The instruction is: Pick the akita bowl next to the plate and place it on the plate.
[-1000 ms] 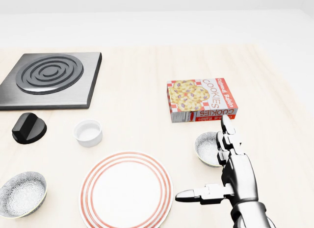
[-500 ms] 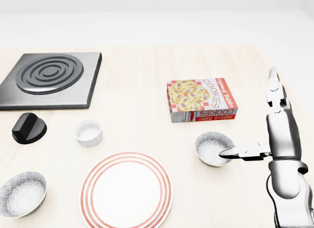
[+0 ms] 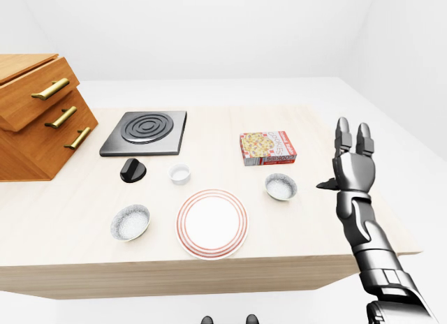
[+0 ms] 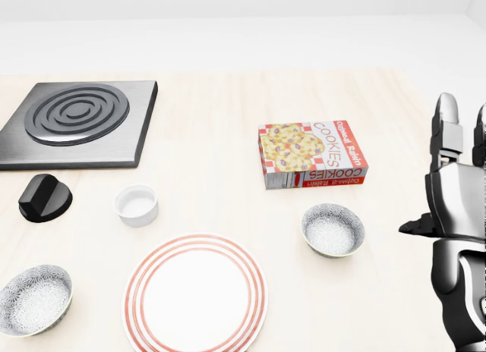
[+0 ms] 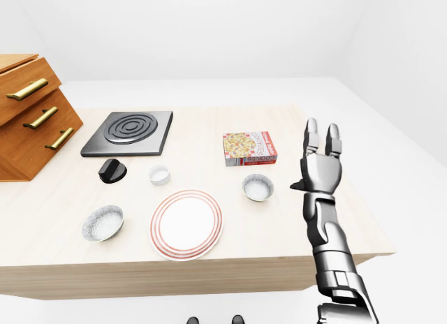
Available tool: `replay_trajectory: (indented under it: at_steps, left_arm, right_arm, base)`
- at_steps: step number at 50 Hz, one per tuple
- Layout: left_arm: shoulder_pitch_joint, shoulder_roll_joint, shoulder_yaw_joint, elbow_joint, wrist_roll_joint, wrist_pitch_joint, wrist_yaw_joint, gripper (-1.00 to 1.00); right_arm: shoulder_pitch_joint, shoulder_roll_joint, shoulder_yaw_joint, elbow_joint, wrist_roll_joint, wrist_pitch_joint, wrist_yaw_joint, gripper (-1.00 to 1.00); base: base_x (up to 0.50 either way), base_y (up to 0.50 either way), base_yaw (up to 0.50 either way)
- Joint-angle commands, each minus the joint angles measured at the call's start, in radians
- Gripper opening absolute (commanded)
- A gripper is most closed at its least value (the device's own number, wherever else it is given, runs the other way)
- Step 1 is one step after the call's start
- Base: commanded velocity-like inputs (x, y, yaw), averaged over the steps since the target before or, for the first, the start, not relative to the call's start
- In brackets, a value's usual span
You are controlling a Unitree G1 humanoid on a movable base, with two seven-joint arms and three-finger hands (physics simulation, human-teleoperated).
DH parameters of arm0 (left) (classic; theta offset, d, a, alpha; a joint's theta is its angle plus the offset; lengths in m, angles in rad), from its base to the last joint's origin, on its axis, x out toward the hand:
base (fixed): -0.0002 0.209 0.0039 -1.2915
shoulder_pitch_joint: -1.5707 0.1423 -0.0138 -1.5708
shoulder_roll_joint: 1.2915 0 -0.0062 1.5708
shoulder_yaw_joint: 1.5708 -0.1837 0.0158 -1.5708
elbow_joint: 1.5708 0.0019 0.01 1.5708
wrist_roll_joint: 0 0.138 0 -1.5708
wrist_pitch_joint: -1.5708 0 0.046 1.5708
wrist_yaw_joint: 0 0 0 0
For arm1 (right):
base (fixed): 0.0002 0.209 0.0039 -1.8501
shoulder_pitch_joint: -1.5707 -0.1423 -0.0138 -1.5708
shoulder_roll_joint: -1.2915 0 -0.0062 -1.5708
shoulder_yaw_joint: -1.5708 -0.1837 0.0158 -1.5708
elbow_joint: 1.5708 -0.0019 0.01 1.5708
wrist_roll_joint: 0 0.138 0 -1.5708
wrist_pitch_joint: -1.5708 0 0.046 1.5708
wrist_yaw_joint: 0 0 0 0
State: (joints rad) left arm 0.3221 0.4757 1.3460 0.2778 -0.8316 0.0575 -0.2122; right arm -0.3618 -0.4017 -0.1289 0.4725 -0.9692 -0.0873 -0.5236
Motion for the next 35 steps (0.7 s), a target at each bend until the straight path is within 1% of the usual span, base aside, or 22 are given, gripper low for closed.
replay_trajectory:
  at_steps: [1, 4, 7, 12, 18, 22, 24, 26, 28, 35]
  left_arm:
    - [-0.003, -0.002, -0.01, 0.01, 0.001, -0.008, 0.0, 1.0]
    - [-0.003, -0.002, -0.013, 0.008, -0.001, -0.008, 0.002, 1.0]
    - [-0.002, -0.002, -0.013, 0.008, -0.002, -0.008, 0.002, 1.0]
    - [-0.001, -0.003, -0.015, 0.01, -0.003, -0.01, 0.001, 1.0]
    - [0.001, -0.004, -0.013, 0.011, -0.005, -0.009, -0.001, 1.0]
    - [0.0, -0.005, -0.015, 0.01, -0.004, -0.009, 0.0, 1.0]
    - [-0.002, -0.004, -0.018, 0.016, -0.001, -0.014, -0.003, 1.0]
    - [-0.002, -0.004, -0.018, 0.018, -0.003, -0.014, -0.003, 1.0]
    - [-0.001, -0.002, -0.017, 0.02, -0.005, -0.014, -0.004, 1.0]
    - [-0.003, -0.001, -0.024, 0.028, -0.004, -0.019, -0.005, 1.0]
  right_arm:
    - [0.093, -0.014, 0.037, -0.092, -0.275, 0.0, 0.0, 1.0]
    - [0.148, 0.004, 0.036, -0.162, -0.331, 0.0, 0.0, 1.0]
    - [0.181, 0.02, 0.024, -0.225, -0.352, 0.0, 0.0, 1.0]
    - [0.238, 0.051, 0.0, -0.341, -0.336, 0.0, 0.0, 1.0]
    - [0.291, 0.081, -0.001, -0.397, -0.334, 0.0, 0.0, 1.0]
    - [0.282, 0.095, -0.001, -0.383, -0.319, 0.0, 0.0, 1.0]
    - [0.263, 0.098, 0.001, -0.362, -0.32, 0.0, 0.0, 1.0]
    - [0.259, 0.099, 0.003, -0.357, -0.328, 0.0, 0.0, 1.0]
    - [0.255, 0.096, 0.016, -0.343, -0.373, 0.0, 0.0, 1.0]
    - [0.222, 0.107, 0.035, -0.286, -0.37, 0.0, 0.0, 1.0]
  base:
    - [0.0, 0.0, 0.0]
    - [0.0, 0.0, 0.0]
    - [0.0, 0.0, 0.0]
    - [0.0, 0.0, 0.0]
    - [0.0, 0.0, 0.0]
    - [0.0, 0.0, 0.0]
    - [0.0, 0.0, 0.0]
    - [0.0, 0.0, 0.0]
    - [0.0, 0.0, 0.0]
    - [0.0, 0.0, 0.0]
